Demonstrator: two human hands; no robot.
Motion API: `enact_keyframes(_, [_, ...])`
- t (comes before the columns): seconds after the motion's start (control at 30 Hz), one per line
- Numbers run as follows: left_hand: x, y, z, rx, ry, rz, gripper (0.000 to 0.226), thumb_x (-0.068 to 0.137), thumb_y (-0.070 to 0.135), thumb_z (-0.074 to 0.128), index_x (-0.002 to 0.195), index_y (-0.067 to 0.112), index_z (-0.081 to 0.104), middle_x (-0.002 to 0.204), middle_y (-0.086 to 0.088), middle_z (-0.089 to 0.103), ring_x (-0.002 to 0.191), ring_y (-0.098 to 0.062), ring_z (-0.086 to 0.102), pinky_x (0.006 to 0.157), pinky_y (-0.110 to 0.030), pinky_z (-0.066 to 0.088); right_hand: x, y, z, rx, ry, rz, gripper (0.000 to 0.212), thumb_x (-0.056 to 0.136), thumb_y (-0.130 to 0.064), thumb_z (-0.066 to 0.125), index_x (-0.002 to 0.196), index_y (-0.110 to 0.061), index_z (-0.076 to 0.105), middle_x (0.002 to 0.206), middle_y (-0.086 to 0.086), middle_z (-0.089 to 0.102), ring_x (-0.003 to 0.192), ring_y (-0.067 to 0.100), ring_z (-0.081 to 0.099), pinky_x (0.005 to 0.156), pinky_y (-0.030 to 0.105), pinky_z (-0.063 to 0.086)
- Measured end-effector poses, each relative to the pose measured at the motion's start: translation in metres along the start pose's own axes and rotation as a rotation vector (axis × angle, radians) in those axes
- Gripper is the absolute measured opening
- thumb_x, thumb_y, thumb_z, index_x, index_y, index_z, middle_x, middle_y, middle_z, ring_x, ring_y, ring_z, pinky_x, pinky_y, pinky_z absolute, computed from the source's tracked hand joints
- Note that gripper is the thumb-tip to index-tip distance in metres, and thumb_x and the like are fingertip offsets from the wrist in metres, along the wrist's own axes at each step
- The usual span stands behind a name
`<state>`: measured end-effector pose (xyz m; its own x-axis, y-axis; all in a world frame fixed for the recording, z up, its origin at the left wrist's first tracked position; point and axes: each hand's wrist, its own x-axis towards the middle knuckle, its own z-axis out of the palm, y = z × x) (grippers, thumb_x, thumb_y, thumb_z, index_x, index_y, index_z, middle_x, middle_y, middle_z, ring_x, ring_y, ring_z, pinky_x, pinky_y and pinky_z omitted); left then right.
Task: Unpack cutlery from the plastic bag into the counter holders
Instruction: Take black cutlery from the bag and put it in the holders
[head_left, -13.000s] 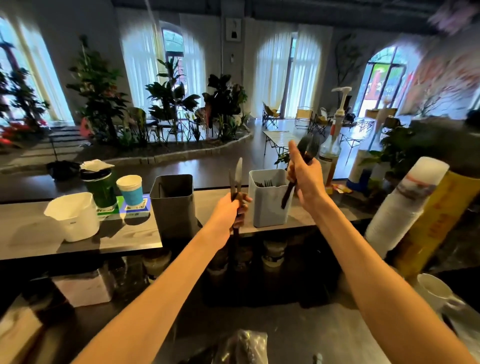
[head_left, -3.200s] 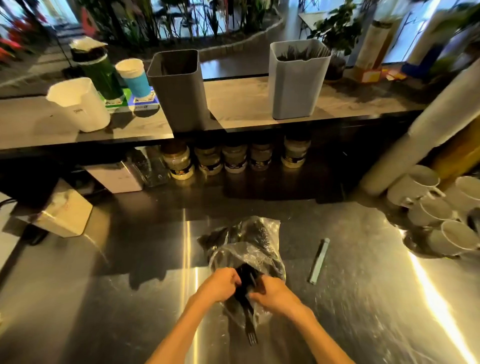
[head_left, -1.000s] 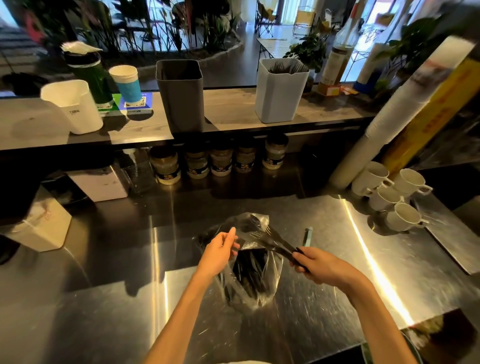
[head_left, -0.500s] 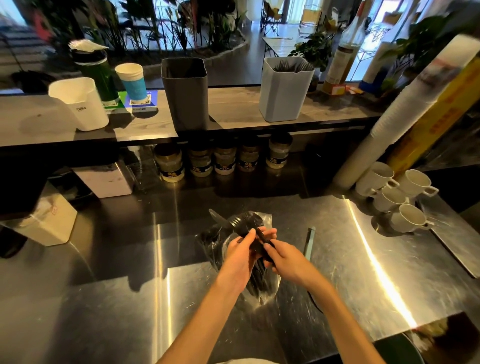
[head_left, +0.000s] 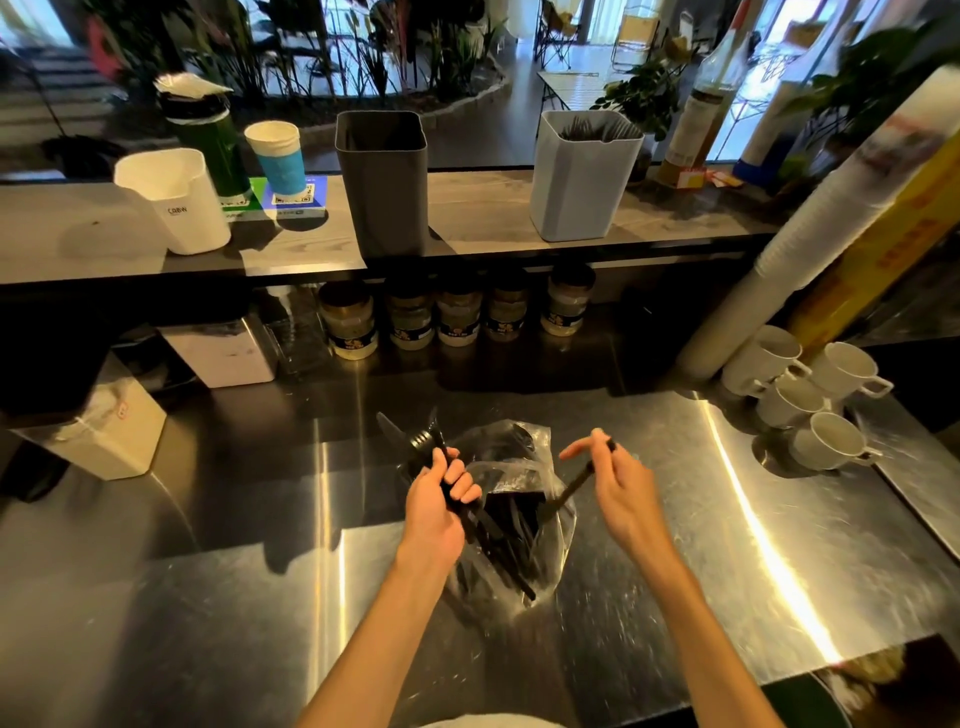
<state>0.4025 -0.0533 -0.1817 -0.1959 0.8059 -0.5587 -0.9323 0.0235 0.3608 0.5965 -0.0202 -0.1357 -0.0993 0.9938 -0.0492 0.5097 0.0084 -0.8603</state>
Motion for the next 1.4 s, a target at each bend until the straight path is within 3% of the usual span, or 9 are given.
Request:
enact_keyframes(0.2, [-0.009,0.006,0.000,0.324,-0.067,0.095,0.033,0.090,0.043,0.068,0.074,0.017,0.055,0.054,0.005,0.027,0.043,-0.006,0.023,0.039,-0.018,0.024,-0.006,-0.011,-0.006,0.322,0.135,0.001,0.011,0.100,-0.019,0.061,0.103,-0.017,0.071,0.081,0.003,0.074,0.077,0.015,0.072,0.064,0.019,0.056])
enact_keyframes(0.33, [-0.017,0.004,0.006,0.419,-0.070,0.147,0.026,0.087,0.039,0.072,0.086,0.015,0.062,0.060,0.003,0.029,0.046,-0.007,0.024,0.040,-0.018,0.022,-0.016,-0.013,0.007,0.444,-0.055,0.023,0.017,0.096,-0.014,0.066,0.113,-0.013,0.067,0.092,0.006,0.077,0.089,0.017,0.075,0.079,0.026,0.060])
enact_keyframes(0.5, [-0.022,0.005,0.013,0.501,-0.100,0.169,0.051,0.074,0.050,0.076,0.106,0.012,0.068,0.071,0.002,0.052,0.052,-0.005,0.038,0.038,-0.015,0.027,-0.029,-0.009,0.028,0.413,-0.314,0.039,0.014,0.094,-0.015,0.069,0.106,-0.008,0.068,0.090,0.007,0.079,0.090,0.019,0.075,0.085,0.028,0.058])
enact_keyframes(0.67, [-0.024,0.004,0.011,0.615,-0.047,0.200,0.025,0.095,0.036,0.064,0.100,0.012,0.070,0.064,0.002,0.047,0.059,-0.008,0.043,0.058,-0.024,0.033,-0.028,-0.007,0.034,0.195,-0.440,-0.022,0.012,0.090,-0.020,0.075,0.098,-0.013,0.072,0.091,0.000,0.078,0.087,0.012,0.075,0.085,0.031,0.061])
enact_keyframes(0.9, [-0.025,0.008,0.014,0.931,-0.091,0.337,0.032,0.099,0.043,0.055,0.089,0.015,0.067,0.061,0.005,0.049,0.060,-0.013,0.049,0.064,-0.028,0.043,0.006,-0.035,0.027,0.177,-0.224,-0.092,0.025,0.087,-0.044,0.074,0.104,-0.026,0.072,0.099,-0.012,0.075,0.093,0.001,0.071,0.085,0.024,0.057])
enact_keyframes(1.0, [-0.025,0.008,0.016,1.059,-0.172,0.332,0.022,0.100,0.040,0.054,0.115,0.029,0.066,0.093,0.013,0.072,0.092,-0.009,0.069,0.084,-0.030,0.054,0.025,-0.057,0.030,0.228,-0.195,-0.137,0.032,0.088,-0.045,0.073,0.115,-0.027,0.071,0.106,-0.013,0.074,0.102,-0.001,0.068,0.092,0.026,0.056])
enact_keyframes(1.1, [-0.029,0.008,0.018,1.107,-0.281,0.302,0.033,0.100,0.033,0.057,0.132,0.028,0.060,0.102,0.009,0.075,0.096,-0.006,0.070,0.086,-0.026,0.054,0.039,-0.074,0.033,0.258,-0.252,-0.174,0.029,0.091,-0.043,0.071,0.117,-0.029,0.073,0.108,-0.011,0.075,0.107,0.001,0.068,0.098,0.030,0.055])
enact_keyframes(1.23, [-0.032,0.014,0.024,1.102,-0.295,0.322,0.029,0.098,0.024,0.061,0.126,0.017,0.065,0.097,0.005,0.074,0.079,0.003,0.069,0.076,-0.025,0.055,0.048,-0.088,0.032,0.293,-0.239,-0.228,0.015,0.093,-0.034,0.071,0.102,-0.024,0.078,0.096,-0.006,0.077,0.098,0.006,0.072,0.091,0.029,0.058])
enact_keyframes(1.4, [-0.024,0.040,0.025,1.172,-0.301,0.349,0.017,0.097,0.024,0.063,0.113,0.020,0.069,0.089,0.006,0.077,0.087,-0.004,0.072,0.080,-0.017,0.054,0.072,-0.114,0.017,0.284,-0.190,-0.301,0.017,0.094,-0.029,0.070,0.104,-0.021,0.080,0.096,-0.006,0.078,0.090,0.006,0.070,0.074,0.018,0.053])
